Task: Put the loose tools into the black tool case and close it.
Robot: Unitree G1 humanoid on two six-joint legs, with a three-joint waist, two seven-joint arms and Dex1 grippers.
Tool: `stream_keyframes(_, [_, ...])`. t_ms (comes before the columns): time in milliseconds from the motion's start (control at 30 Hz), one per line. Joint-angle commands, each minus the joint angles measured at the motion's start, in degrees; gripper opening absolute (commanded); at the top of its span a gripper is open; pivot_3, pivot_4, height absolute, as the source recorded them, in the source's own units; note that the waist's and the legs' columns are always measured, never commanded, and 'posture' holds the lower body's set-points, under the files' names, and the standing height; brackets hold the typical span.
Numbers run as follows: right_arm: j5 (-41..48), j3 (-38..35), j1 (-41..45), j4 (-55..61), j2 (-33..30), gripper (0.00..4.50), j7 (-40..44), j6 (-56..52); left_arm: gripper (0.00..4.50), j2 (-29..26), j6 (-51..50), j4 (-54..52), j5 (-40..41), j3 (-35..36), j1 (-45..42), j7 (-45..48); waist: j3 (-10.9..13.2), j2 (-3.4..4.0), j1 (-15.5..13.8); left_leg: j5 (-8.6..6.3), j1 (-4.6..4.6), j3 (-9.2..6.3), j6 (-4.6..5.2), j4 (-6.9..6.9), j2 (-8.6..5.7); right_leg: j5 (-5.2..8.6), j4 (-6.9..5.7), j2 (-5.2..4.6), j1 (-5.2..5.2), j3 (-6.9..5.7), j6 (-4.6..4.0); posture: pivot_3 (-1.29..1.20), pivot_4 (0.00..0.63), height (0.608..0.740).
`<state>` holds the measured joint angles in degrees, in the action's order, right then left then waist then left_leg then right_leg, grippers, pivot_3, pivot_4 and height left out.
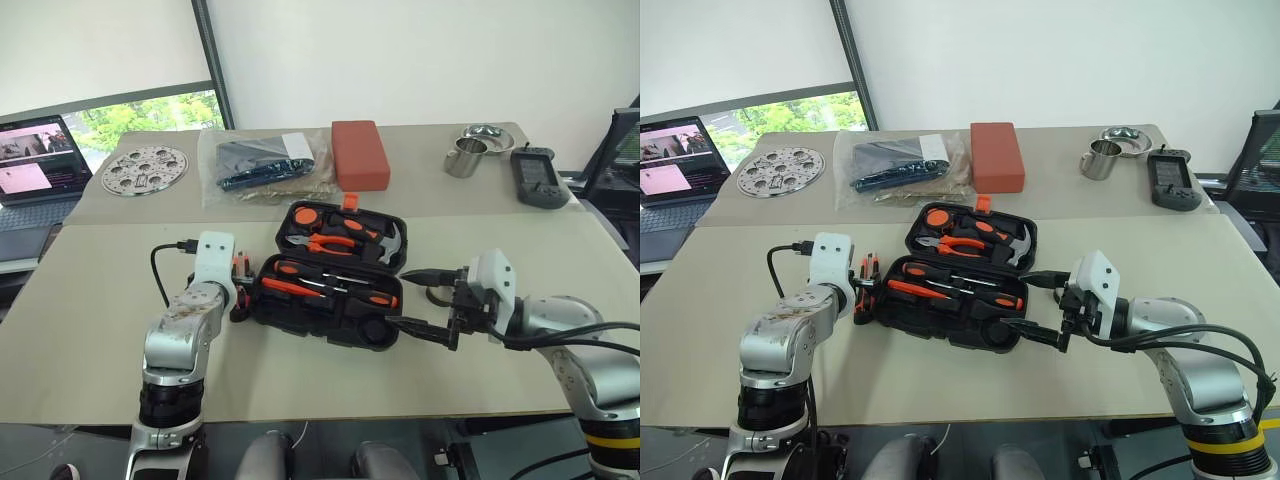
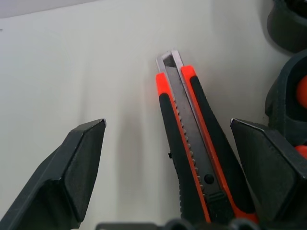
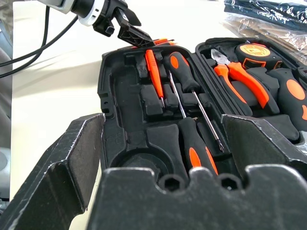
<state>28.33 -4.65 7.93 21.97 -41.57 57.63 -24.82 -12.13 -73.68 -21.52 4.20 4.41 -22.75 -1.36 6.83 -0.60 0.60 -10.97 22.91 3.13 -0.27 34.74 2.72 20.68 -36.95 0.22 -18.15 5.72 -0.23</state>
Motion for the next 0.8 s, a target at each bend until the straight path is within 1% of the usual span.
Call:
stream_keyframes(33, [0.8,-1.2,-0.2,2.5,0.0,4.50,-0.9,0.9,4.46,1.3,-4.0,1.0,-0.8,0.2,-0.7,-1.0,0.0,-0.01,0.0,0.00,-0.01,0.00,0.00,0.00,0.00,0.00,0.00,0.00,0.01,0.00,0.00,0.00,0.150,0.740])
stream_keyframes(167, [0.8,-1.0,-0.6,3.0,0.2,4.50,-1.6,1.0,4.46,2.8,-7.7,2.0,-0.6,0.1,-0.5,-1.2,0.0,-0.01,0.0,0.01,0.00,0.00,-0.02,0.01,-0.03,0.00,0.00,-0.04,0.02,0.00,0.00,0.00,0.150,0.740])
stream_keyframes(333, [0.9,-0.8,-0.8,3.4,0.5,4.50,-2.3,0.8,4.46,6.7,-11.2,2.8,-0.8,4.4,0.5,-2.0,-0.1,0.16,-0.1,0.01,-0.05,0.01,-0.02,0.01,-0.10,0.01,0.00,-0.09,0.08,0.00,0.02,0.00,0.150,0.740])
stream_keyframes(400, [1.0,-0.8,-0.8,3.4,0.7,4.50,-2.4,0.7,4.46,6.6,-11.5,2.4,-1.4,5.7,0.7,-2.3,-0.2,0.16,-0.1,0.01,-0.08,0.01,-0.02,0.02,-0.11,0.02,0.01,-0.10,0.11,0.00,0.03,0.00,0.150,0.740])
stream_keyframes(467, [1.0,-0.6,-0.8,3.4,0.8,4.50,-2.6,0.8,4.46,7.6,-12.4,2.1,-1.7,8.2,0.6,-2.9,-0.2,0.17,0.0,0.01,-0.09,0.01,-0.02,0.02,-0.11,0.02,0.01,-0.09,0.11,0.00,0.03,0.00,0.150,0.740])
stream_keyframes(567, [1.0,-0.3,-0.6,3.4,1.0,4.50,-2.8,0.8,4.46,7.1,-12.6,1.1,-1.4,8.7,1.6,-2.1,-0.2,0.18,0.3,0.01,-0.11,0.02,-0.03,0.00,-0.10,0.02,0.00,-0.08,0.11,0.01,0.03,0.00,0.150,0.740])
stream_keyframes(633, [1.1,-0.3,-0.5,3.4,1.1,4.50,-2.9,0.8,3.92,6.0,-12.6,-0.2,-1.5,8.7,2.6,-1.7,-0.2,0.19,0.4,0.01,-0.14,0.02,-0.04,-0.02,-0.10,0.02,0.00,-0.07,0.10,0.02,0.03,0.00,0.150,0.740])
stream_keyframes(667, [1.1,-0.3,-0.5,3.4,1.1,4.50,-2.9,0.8,3.77,5.7,-12.7,-0.5,-1.6,8.8,2.8,-1.7,-0.2,0.19,0.4,0.02,-0.14,0.02,-0.05,-0.02,-0.10,0.02,0.00,-0.07,0.10,0.02,0.03,0.00,0.150,0.740])
stream_keyframes(700, [1.1,-0.3,-0.5,3.4,1.2,4.50,-2.9,0.8,3.33,4.8,-12.4,-0.8,-1.8,8.5,3.2,-1.6,-0.2,0.19,0.5,0.03,-0.15,0.02,-0.06,-0.02,-0.10,0.02,-0.01,-0.07,0.10,0.03,0.04,0.00,0.150,0.740])
stream_keyframes(800, [1.0,-0.2,-0.5,3.3,1.3,4.50,-2.9,0.9,2.35,2.1,-11.1,-1.1,-2.2,8.5,3.7,-1.3,-0.2,0.19,0.9,0.03,-0.22,0.04,-0.07,-0.06,-0.06,0.02,-0.01,-0.03,0.10,0.08,0.04,0.00,0.150,0.740])
